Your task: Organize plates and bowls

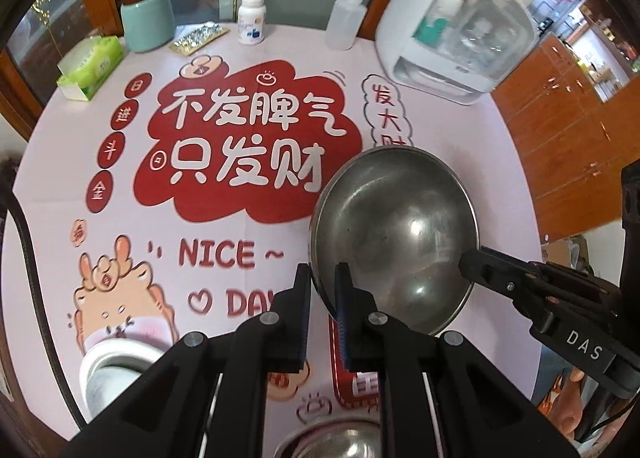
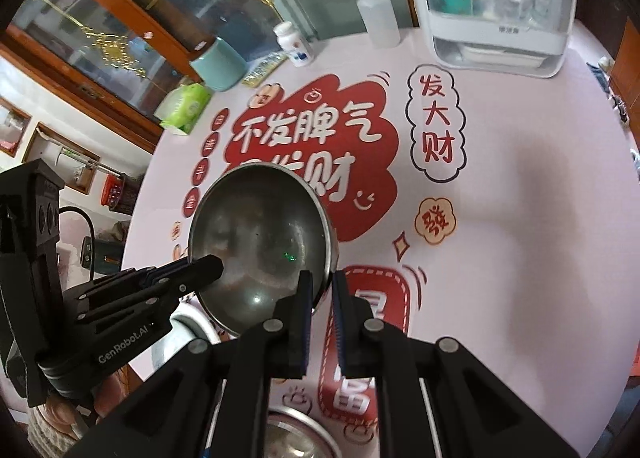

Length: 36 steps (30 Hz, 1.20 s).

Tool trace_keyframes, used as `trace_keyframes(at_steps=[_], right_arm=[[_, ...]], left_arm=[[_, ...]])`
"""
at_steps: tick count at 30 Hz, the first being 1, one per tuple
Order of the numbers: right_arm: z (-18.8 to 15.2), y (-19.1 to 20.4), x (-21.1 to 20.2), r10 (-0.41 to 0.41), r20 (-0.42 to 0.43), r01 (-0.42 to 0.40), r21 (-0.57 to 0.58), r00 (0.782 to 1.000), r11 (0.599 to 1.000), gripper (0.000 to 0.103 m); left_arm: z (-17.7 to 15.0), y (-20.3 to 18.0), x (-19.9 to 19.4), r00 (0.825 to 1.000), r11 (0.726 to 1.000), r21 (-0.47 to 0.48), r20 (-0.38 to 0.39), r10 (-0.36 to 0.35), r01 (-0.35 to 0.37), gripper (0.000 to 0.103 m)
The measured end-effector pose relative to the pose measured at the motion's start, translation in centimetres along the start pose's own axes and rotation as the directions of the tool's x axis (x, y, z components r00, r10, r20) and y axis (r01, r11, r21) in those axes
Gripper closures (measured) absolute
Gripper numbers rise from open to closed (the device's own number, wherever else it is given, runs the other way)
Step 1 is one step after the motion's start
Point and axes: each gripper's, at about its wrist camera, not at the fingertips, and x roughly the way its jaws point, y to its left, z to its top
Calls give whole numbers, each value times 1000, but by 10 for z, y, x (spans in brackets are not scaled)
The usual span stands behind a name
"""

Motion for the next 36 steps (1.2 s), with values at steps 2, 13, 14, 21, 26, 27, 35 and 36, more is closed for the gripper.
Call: trace_keyframes(at_steps=[2, 13, 14, 21, 26, 27, 35, 36], right_arm=[[-13, 9, -15, 0, 16, 0, -6, 1000, 1000, 93], [-88, 39, -57, -14, 48, 15, -21, 999, 1000, 93], [-96, 40, -59, -16, 48, 17, -19, 999, 1000, 93], [-142, 46, -59, -33, 33, 34, -14, 999, 999, 93], [-173, 45, -49, -51, 6, 51, -4, 999, 999, 93], [-179, 44, -45, -52, -4, 52, 0, 999, 999, 93], [-211, 36, -21, -74, -58, 75, 23, 996, 997, 94], [-214, 35, -18, -78, -64, 80, 24, 995, 996, 94]], left_arm=[[-11, -2, -17, 1000, 1000, 14, 10, -4, 4, 93], [-85, -12, -74, 1000, 994, 111, 19, -18, 15, 92], [-93, -12, -75, 1000, 993, 116, 12, -23, 21, 92], [-140, -5, -69, 998, 991, 124, -41, -52, 57, 91], [-171, -3, -56, 996, 988, 146, -77, -46, 57, 91], [-177, -2, -54, 996, 988, 147, -83, -45, 57, 91], [-211, 3, -29, 989, 988, 139, -141, -44, 64, 90], [-215, 4, -25, 988, 988, 138, -149, -42, 63, 90]])
